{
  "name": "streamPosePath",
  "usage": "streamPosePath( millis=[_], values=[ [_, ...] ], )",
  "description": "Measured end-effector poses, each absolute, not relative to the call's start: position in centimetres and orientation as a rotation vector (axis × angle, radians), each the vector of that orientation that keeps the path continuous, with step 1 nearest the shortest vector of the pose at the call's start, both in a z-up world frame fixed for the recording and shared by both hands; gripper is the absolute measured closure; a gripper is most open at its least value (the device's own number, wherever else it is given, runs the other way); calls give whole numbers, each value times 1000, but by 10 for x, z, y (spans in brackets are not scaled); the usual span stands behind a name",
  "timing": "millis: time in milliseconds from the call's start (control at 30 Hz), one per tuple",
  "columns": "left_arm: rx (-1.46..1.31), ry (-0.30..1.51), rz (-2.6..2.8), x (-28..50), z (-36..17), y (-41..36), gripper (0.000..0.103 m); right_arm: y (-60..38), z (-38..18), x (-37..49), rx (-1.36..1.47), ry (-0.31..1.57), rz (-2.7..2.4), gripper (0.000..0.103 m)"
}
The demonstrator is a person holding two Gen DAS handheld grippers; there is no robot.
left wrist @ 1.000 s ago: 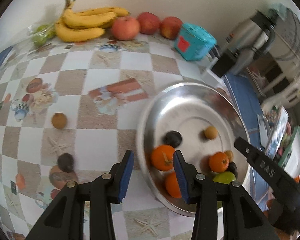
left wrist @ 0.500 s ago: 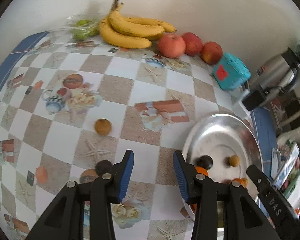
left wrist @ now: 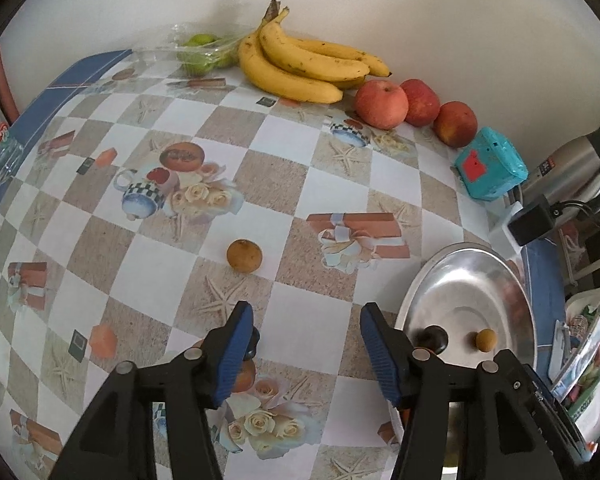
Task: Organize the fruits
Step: 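Move both open tools back to the dark plum and brown fruit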
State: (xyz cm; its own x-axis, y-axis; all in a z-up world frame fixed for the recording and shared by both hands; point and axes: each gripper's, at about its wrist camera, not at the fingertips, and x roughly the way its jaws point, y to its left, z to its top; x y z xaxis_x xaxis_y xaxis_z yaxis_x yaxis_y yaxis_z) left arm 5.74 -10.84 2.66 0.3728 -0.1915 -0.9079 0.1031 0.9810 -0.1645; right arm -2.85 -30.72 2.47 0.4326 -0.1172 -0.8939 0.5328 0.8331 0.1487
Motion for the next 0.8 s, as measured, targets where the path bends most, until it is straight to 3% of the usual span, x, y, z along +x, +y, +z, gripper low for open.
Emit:
streamPosePath(
  millis=[100, 133, 200, 267, 467, 500, 533, 567, 800],
  values=[
    [-81, 1181, -154, 58, 24, -105, 24, -305, 20, -26, 437, 1070, -418, 49],
    [-76, 1184, -137, 59, 23, -104, 18, -304, 19, -26, 432, 1075, -417, 41],
    [-68, 1190, -111, 60, 20, -101, 12, -302, 17, -24, 418, 1086, -419, 32],
    [-60, 1199, -87, 60, 17, -99, 6, -300, 14, -23, 401, 1097, -419, 32],
    [-56, 1227, -51, 61, 8, -94, 0, -299, 10, -22, 393, 1114, -422, 30],
    [-50, 1228, -46, 61, 8, -94, 0, -299, 10, -21, 391, 1115, -424, 25],
    [-36, 1226, -38, 61, 7, -94, 0, -299, 9, -22, 387, 1117, -428, 11],
    [-32, 1223, -36, 61, 7, -94, 0, -300, 9, -22, 384, 1115, -433, 7],
    [-26, 1208, -22, 61, 8, -91, 0, -304, 9, -24, 389, 1108, -453, 7]
  ],
)
